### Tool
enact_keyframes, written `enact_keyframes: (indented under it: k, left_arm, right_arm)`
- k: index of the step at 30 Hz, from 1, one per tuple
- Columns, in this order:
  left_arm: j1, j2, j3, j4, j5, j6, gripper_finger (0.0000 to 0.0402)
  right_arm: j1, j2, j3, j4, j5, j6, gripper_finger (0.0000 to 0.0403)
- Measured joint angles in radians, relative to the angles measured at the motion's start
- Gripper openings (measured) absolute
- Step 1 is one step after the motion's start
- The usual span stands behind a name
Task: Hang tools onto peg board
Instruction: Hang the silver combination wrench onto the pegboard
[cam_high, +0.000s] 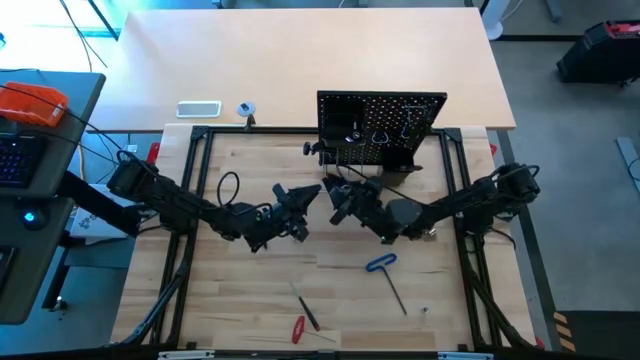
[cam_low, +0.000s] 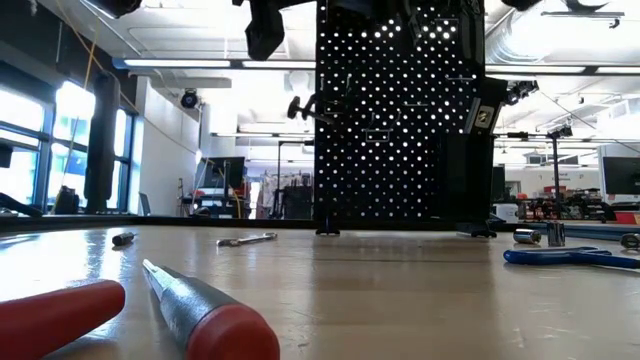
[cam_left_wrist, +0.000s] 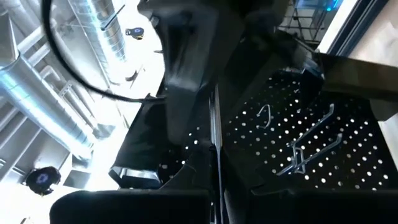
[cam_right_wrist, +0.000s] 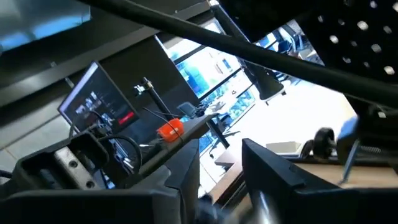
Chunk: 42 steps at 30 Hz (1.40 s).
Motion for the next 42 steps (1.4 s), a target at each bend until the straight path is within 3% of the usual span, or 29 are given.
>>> enact_keyframes:
  k: [7,13,16,21,29,32,36,39,42]
  left_arm:
    - [0.000,0.000,0.001,0.022,-0.002,-0.007,0.0008]
    - [-0.002,-0.001,0.003,0.005,-0.004,-0.021,0.0029]
    - [-0.007,0.003,0.001,-0.018,-0.019,-0.026,0.0057]
    - [-0.030,0.002,0.000,-0.019,-0.026,-0.071,0.0122]
    - [-0.059,-0.009,0.000,-0.028,-0.023,-0.302,0.0208]
    - [-0.054,-0.013,0.005,-0.111,-0.030,-0.356,0.0204]
    - [-0.040,-0.013,0.012,-0.254,-0.063,-0.489,0.0163]
    - [-0.058,-0.013,0.012,-0.373,-0.058,-0.581,0.0138]
    - [-0.071,-0.014,0.012,-0.476,-0.036,-0.682,0.0125]
  right_arm:
    - [0.009,0.000,0.065,-0.063,-0.005,-0.115,0.0025]
    - [0.032,0.000,0.073,-0.082,0.023,-0.196,0.0019]
    - [0.047,0.002,0.071,-0.091,0.049,-0.251,0.0000]
    - [0.087,-0.010,0.071,-0.054,0.117,-0.360,0.0001]
    - [0.149,-0.052,0.071,-0.053,0.155,-0.535,0.0001]
    - [0.163,-0.064,0.071,-0.077,0.173,-0.556,0.0001]
    - [0.192,-0.088,0.071,-0.190,0.175,-0.553,0.0001]
    - [0.224,-0.120,0.071,-0.377,0.180,-0.472,0.0001]
    - [0.250,-0.148,0.071,-0.636,0.158,-0.284,0.0000]
